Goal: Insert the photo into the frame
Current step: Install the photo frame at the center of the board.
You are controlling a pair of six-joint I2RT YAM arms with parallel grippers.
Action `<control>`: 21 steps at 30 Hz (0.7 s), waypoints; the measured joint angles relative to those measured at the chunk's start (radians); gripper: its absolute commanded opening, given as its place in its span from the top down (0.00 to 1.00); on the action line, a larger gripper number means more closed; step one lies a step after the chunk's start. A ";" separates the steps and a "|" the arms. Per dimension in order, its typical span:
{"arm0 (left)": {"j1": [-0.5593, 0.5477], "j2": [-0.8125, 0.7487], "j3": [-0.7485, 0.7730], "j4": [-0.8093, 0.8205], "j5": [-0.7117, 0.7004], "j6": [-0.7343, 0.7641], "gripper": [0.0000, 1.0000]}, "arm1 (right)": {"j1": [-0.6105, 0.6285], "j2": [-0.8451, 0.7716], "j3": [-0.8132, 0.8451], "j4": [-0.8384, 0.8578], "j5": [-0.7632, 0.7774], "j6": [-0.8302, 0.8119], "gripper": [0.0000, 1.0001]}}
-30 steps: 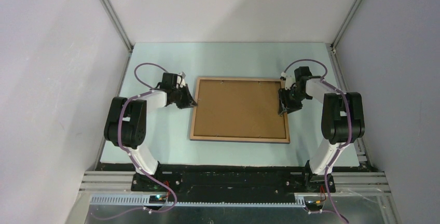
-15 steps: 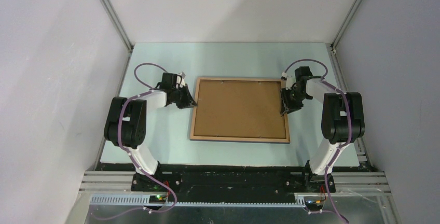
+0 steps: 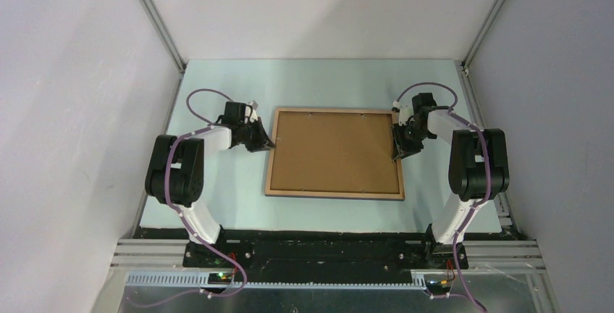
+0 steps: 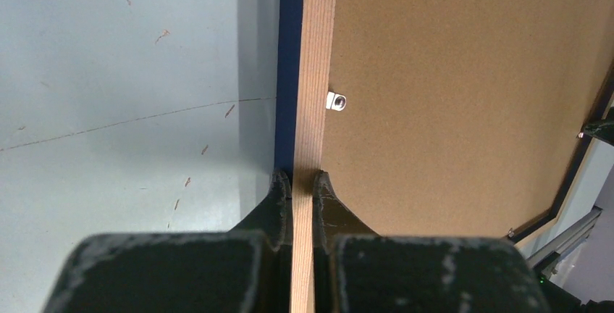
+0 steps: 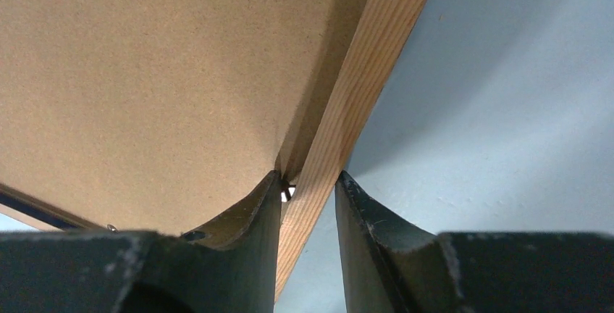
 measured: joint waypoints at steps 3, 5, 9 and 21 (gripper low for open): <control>0.003 0.001 0.000 0.001 0.006 0.000 1.00 | -0.001 0.000 0.000 -0.001 -0.002 -0.011 0.66; 0.005 0.002 0.000 0.001 0.010 0.000 1.00 | -0.002 0.000 0.001 -0.002 -0.005 -0.019 0.66; 0.006 0.003 0.000 0.002 0.014 0.000 1.00 | -0.007 0.000 0.001 -0.005 -0.014 -0.033 0.66; 0.009 0.003 0.000 0.002 0.018 0.000 1.00 | -0.023 0.005 0.001 -0.006 -0.044 -0.052 0.66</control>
